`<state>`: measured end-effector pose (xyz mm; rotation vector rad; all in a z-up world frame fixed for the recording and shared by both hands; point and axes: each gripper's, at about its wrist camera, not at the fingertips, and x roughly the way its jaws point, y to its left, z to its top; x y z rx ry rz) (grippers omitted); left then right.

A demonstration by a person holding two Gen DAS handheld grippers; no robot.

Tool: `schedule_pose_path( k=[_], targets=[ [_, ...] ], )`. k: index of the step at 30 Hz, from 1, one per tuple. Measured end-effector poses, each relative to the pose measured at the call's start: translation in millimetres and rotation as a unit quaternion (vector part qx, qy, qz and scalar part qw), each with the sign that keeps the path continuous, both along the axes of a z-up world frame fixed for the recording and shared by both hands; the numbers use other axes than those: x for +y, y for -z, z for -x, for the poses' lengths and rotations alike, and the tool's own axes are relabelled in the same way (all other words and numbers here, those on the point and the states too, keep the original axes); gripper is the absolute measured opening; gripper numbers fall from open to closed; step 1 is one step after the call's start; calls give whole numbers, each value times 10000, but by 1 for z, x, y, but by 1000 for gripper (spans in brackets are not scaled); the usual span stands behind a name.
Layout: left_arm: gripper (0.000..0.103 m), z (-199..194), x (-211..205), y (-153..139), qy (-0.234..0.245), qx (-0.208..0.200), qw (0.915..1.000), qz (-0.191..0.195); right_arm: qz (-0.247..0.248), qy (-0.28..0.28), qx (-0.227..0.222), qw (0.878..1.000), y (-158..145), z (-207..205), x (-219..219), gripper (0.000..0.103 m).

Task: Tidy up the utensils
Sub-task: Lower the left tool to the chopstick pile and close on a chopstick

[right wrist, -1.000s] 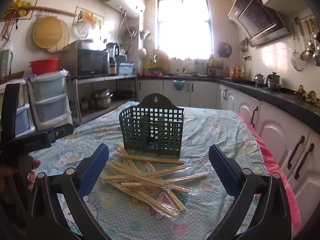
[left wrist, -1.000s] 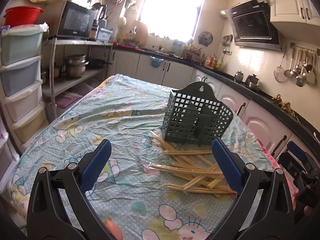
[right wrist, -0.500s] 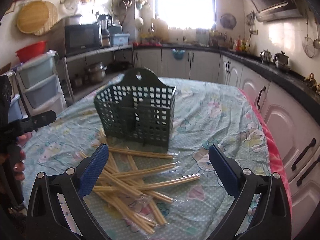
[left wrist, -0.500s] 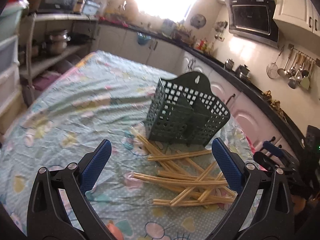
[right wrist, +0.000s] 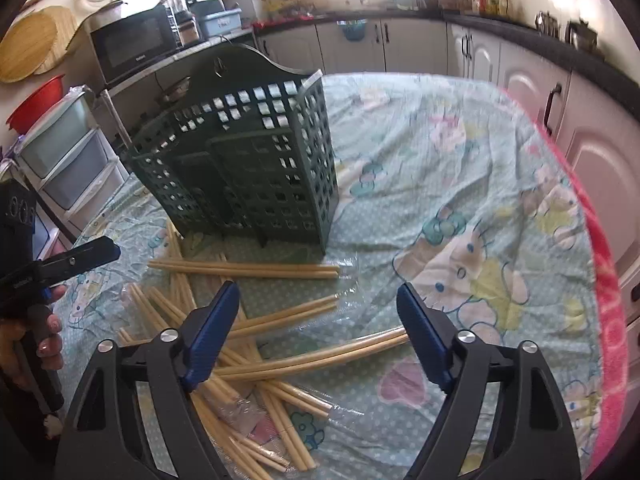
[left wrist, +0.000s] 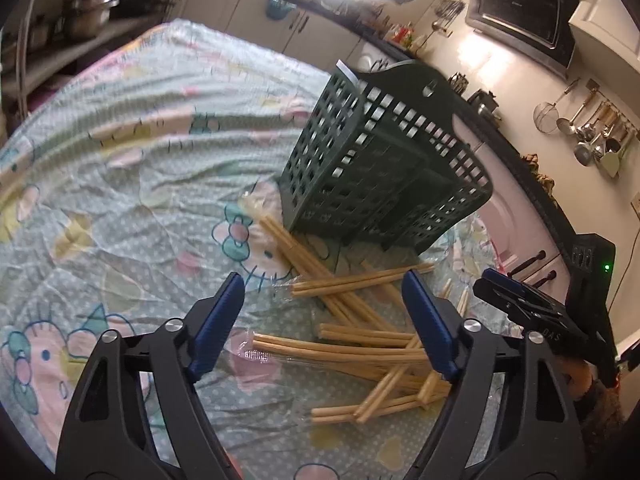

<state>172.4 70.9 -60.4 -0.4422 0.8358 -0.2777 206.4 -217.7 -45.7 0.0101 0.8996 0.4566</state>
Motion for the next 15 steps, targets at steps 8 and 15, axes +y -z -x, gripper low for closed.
schedule_pose_path(
  k=[8,15],
  targets=[
    [55,-15,2,19,150,324,9987,377,-319,66,461,9984,17,-18,-10,62],
    [34,-18,-2,26,217,432,9981,385,-588,77,772,9953,29,-26,-17,42]
  ],
)
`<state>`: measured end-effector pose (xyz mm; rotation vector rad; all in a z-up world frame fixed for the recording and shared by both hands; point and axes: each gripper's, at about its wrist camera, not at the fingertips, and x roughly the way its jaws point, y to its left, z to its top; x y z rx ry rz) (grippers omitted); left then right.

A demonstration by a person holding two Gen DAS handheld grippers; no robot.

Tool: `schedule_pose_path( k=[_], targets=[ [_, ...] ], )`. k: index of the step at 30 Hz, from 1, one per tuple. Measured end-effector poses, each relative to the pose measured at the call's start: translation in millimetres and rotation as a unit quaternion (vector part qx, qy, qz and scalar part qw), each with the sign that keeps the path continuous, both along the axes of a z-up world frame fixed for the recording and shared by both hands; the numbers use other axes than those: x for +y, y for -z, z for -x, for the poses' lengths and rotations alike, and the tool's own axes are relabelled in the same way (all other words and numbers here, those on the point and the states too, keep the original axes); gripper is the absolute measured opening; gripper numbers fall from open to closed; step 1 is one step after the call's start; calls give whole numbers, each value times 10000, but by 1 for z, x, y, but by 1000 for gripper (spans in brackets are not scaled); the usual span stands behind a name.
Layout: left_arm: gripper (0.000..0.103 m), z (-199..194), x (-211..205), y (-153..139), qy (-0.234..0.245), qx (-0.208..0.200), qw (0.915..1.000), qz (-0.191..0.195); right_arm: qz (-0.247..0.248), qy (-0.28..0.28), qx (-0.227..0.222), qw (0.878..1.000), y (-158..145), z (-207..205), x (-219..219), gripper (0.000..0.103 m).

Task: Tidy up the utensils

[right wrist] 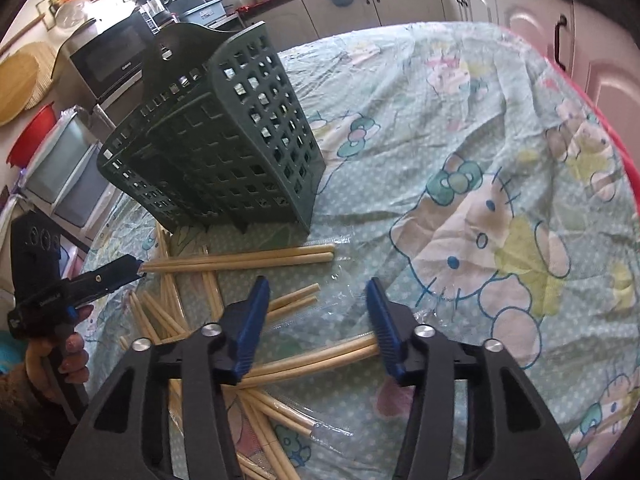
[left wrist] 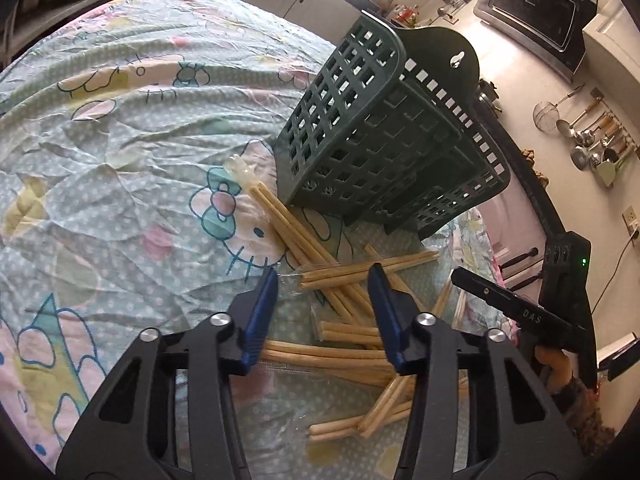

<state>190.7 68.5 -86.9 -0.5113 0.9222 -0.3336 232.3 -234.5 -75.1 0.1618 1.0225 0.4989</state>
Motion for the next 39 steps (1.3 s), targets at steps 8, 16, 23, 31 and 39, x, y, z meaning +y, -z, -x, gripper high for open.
schedule_pose_path(
  k=[8,16,23,31,39],
  targets=[
    [11,-1,-1,5,-68,60,9999,-43,-185,-27,7,9998,2,-2,-3,10],
    [3,3,6,-4,-55,-87,9999,23,-236,50,-373,9990,-15,3,-7,3],
    [2,9,4,-29,41,-450,9990,23,-208,52,-807,9965,-41,10,-5,2],
    [0,17,-8,-68,189,-967,9951,-47,-109,13,-1293,9915,-75,19,0,2],
    [0,21,-23,-102,394,-1378,9896,-82,-188,-30,-1617,9867,-106,29,0,2]
  ],
)
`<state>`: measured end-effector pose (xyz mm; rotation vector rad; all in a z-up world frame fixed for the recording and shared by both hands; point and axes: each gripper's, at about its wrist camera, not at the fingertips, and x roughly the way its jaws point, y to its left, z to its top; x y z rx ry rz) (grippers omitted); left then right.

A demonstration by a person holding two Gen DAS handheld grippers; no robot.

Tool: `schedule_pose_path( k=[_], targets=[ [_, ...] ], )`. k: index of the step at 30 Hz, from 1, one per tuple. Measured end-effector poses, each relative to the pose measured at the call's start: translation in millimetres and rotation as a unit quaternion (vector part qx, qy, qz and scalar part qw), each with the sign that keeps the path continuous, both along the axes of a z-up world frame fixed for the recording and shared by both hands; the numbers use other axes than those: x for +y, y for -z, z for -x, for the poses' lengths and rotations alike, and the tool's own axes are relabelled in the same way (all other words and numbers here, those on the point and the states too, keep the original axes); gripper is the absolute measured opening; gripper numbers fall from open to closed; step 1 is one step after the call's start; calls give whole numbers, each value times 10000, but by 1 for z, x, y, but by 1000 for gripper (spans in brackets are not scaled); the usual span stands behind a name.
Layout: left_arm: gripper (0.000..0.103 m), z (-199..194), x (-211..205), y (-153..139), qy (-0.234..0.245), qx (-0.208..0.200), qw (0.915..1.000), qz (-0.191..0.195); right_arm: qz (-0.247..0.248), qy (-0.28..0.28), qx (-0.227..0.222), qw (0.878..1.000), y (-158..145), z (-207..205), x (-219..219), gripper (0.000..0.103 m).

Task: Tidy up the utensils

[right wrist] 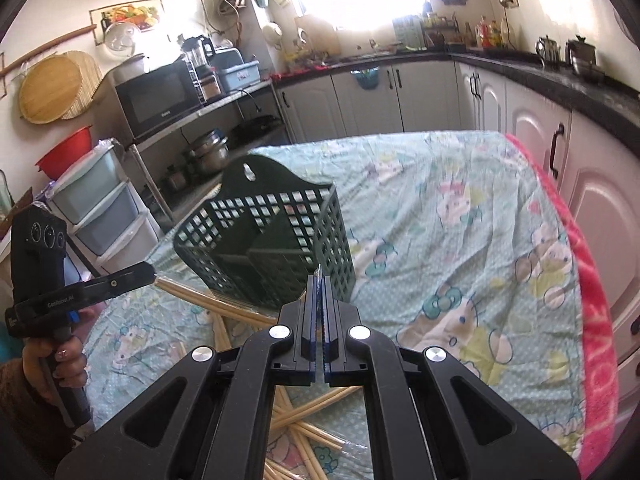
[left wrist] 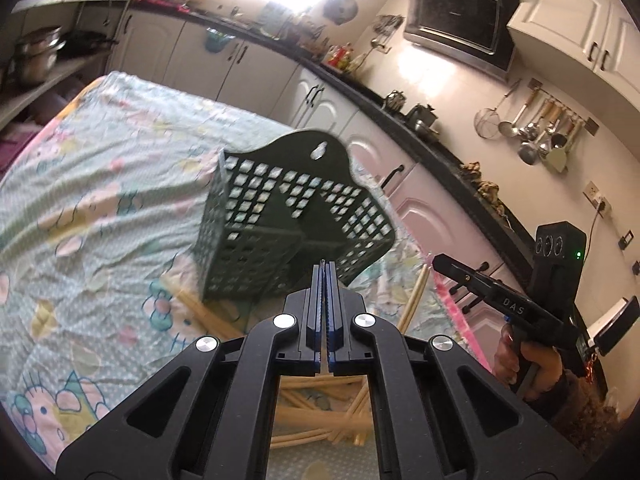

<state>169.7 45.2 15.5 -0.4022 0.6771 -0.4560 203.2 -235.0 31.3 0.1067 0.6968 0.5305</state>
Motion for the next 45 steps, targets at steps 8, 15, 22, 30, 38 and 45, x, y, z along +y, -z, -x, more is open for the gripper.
schedule_pose_path(
  k=[8,15,22,30,38,45],
  targets=[
    [0,5,-18,-28,243,-259,9993,-63,-24,-179,-315,9993,-32,16,6,2],
    [0,12,-25,-51,401,-484,9980,-58,-34,-359,-581,9977,-56,32,15,2],
    [0,18,-33,-75,538,-700,9961,-72,-97,-478,-858,9951,-79,44,20,2],
    [0,23,-25,-111,566,-1004,9933,114,-195,-458,-1218,9913,-112,49,17,2],
    [0,27,-19,-156,487,-1500,9873,207,-454,-407,-1634,9847,-151,48,15,2],
    [0,20,-14,-185,321,-1806,9826,285,-559,-318,-1886,9799,-177,36,17,2]
  ],
)
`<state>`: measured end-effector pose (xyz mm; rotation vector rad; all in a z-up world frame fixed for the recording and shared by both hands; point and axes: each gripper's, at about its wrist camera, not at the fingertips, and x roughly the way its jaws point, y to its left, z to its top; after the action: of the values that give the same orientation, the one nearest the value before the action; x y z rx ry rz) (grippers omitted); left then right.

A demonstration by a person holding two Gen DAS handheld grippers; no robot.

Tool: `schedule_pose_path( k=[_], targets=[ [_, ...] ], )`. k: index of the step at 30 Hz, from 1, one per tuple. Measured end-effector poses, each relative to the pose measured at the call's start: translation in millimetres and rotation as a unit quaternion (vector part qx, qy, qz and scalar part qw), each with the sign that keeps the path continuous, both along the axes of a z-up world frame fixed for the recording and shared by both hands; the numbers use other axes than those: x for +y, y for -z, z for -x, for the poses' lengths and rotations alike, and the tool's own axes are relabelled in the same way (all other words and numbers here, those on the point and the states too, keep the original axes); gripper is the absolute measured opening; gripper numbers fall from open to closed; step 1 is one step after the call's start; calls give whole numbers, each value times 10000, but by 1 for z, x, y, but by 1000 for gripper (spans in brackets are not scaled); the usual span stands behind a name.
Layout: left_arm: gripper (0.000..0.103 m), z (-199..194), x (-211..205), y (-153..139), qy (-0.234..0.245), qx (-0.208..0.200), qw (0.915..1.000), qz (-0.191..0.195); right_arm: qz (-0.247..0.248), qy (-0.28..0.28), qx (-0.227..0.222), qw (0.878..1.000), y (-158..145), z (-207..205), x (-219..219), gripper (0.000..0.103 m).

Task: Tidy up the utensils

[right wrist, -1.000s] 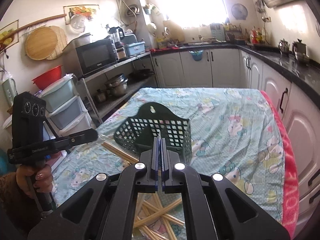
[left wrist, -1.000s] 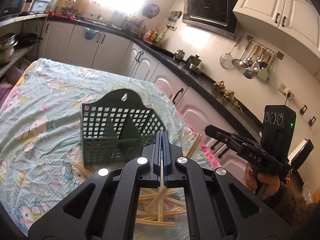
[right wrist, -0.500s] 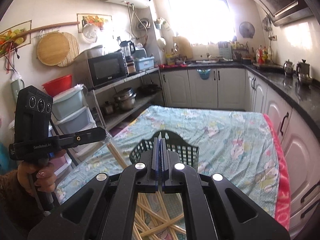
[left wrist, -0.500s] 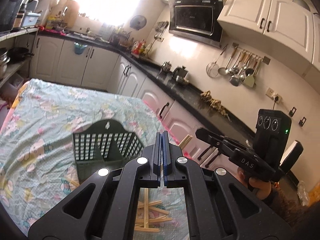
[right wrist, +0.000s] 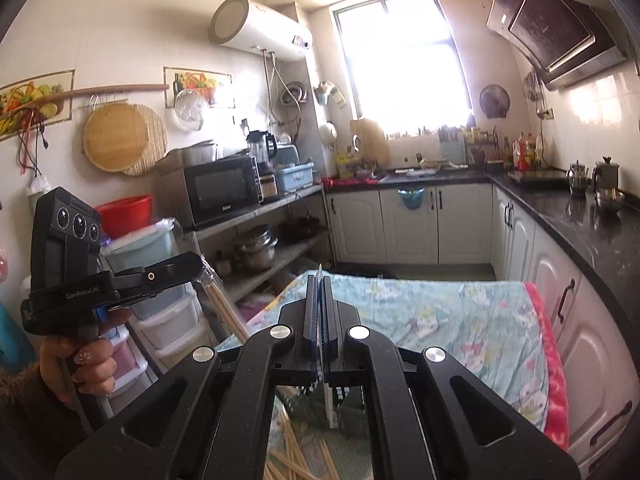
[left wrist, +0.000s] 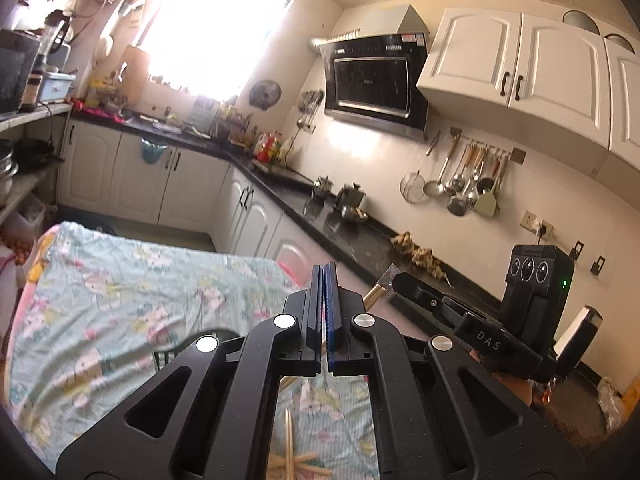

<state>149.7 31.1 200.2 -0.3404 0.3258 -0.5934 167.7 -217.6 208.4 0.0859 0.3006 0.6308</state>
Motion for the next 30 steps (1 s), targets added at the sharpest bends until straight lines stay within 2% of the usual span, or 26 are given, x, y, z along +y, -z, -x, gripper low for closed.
schedule_pose_path(
  k=[5,11,18,30],
  targets=[
    [0,-11,4,-11,-143,-90,9998,74,-62,108,-40,9999,-10,-14,1,2],
    [0,-27,10,-10,-351,-88,9993,29,-155,175,19,9997,-7,-32,0,2],
    [0,-42,16,10,-450,116,9989,-61,-156,194,185,9995,10,-46,5,2],
    [0,-63,21,62,-544,654,9962,-179,233,282,680,9970,59,-65,23,2]
  ],
)
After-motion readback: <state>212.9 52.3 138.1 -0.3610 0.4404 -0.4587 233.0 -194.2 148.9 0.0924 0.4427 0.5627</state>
